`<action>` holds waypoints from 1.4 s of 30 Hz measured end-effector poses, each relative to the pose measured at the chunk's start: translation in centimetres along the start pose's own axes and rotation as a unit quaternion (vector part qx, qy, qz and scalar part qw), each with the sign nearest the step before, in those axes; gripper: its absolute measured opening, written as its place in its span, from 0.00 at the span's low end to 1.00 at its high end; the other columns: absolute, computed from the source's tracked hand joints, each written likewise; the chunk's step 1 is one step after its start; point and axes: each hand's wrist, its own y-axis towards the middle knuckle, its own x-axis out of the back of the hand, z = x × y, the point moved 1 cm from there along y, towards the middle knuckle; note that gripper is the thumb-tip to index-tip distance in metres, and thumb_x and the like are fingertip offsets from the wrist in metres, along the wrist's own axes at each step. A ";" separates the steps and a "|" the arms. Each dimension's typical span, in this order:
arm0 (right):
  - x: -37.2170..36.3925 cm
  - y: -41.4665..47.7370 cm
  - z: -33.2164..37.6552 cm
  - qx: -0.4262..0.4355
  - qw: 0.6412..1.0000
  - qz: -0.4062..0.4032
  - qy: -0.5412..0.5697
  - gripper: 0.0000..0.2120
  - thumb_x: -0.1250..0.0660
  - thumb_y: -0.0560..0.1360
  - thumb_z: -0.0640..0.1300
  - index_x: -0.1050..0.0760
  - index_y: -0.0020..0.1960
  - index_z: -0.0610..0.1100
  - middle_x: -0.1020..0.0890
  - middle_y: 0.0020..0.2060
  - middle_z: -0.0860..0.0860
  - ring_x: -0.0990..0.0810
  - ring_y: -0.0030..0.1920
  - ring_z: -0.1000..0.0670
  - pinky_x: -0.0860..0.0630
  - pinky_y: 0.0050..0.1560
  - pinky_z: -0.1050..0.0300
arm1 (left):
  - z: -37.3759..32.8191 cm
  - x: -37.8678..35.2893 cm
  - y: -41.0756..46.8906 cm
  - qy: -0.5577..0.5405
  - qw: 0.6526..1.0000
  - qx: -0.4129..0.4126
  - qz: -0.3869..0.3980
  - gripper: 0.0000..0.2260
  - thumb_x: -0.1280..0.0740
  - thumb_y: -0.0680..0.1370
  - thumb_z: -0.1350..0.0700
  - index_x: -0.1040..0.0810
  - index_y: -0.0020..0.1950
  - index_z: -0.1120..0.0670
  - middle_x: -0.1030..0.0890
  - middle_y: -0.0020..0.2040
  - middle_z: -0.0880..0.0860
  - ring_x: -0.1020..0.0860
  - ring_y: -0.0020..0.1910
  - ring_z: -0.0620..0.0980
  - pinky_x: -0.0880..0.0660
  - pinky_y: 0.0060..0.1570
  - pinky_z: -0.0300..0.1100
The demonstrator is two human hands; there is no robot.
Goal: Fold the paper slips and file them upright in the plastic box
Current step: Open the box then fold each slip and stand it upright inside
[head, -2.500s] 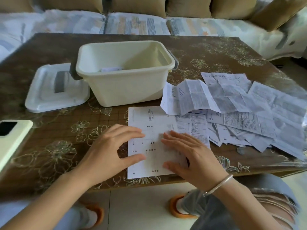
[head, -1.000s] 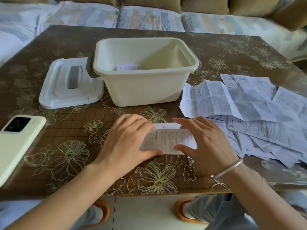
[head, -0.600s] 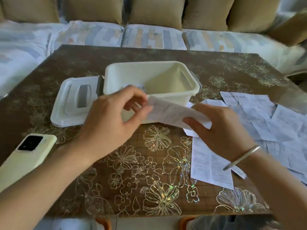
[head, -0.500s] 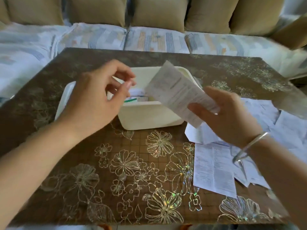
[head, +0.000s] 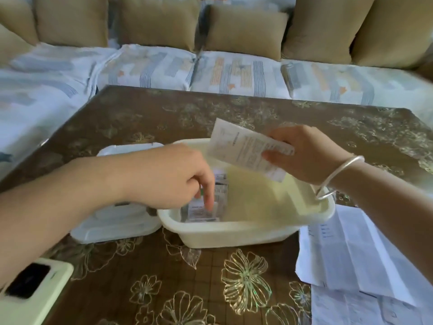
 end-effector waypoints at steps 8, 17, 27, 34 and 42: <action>-1.5 1.1 -0.3 0.012 0.981 -0.064 -0.185 0.09 0.36 0.76 0.51 0.21 0.54 0.57 0.17 0.43 0.49 0.23 0.40 0.42 0.30 0.38 0.55 | 0.9 -0.1 3.5 0.118 0.990 0.040 -0.067 0.20 0.43 0.75 0.62 0.18 0.53 0.41 0.21 0.63 0.44 0.23 0.58 0.47 0.26 0.60 0.47; -1.4 1.5 0.5 0.009 0.957 -0.002 -0.290 0.10 0.41 0.79 0.50 0.23 0.56 0.56 0.33 0.32 0.53 0.32 0.37 0.45 0.35 0.37 0.57 | 0.7 -2.8 6.1 0.126 0.990 0.063 0.021 0.16 0.40 0.77 0.60 0.20 0.61 0.50 0.24 0.61 0.51 0.25 0.59 0.52 0.26 0.58 0.47; -3.5 3.1 0.9 0.031 0.958 0.052 -0.280 0.09 0.39 0.78 0.48 0.23 0.55 0.55 0.24 0.42 0.49 0.24 0.44 0.43 0.34 0.39 0.57 | 2.5 -3.3 7.4 0.107 0.990 0.071 0.065 0.12 0.40 0.77 0.56 0.16 0.48 0.56 0.19 0.53 0.57 0.21 0.51 0.56 0.23 0.53 0.51; -6.0 3.8 1.0 0.028 0.963 0.116 -0.242 0.07 0.36 0.77 0.47 0.21 0.53 0.53 0.20 0.45 0.50 0.25 0.42 0.45 0.34 0.34 0.60 | 2.2 -2.6 7.4 0.097 0.988 0.094 0.072 0.15 0.41 0.74 0.62 0.17 0.52 0.57 0.17 0.51 0.56 0.20 0.51 0.56 0.22 0.52 0.51; -8.2 4.6 1.6 0.040 0.956 0.159 -0.243 0.11 0.39 0.78 0.44 0.25 0.59 0.50 0.19 0.54 0.47 0.21 0.53 0.43 0.31 0.42 0.57 | 1.5 -1.3 7.4 0.179 0.977 0.103 0.059 0.10 0.41 0.76 0.64 0.31 0.34 0.55 0.30 0.33 0.52 0.29 0.39 0.54 0.28 0.41 0.45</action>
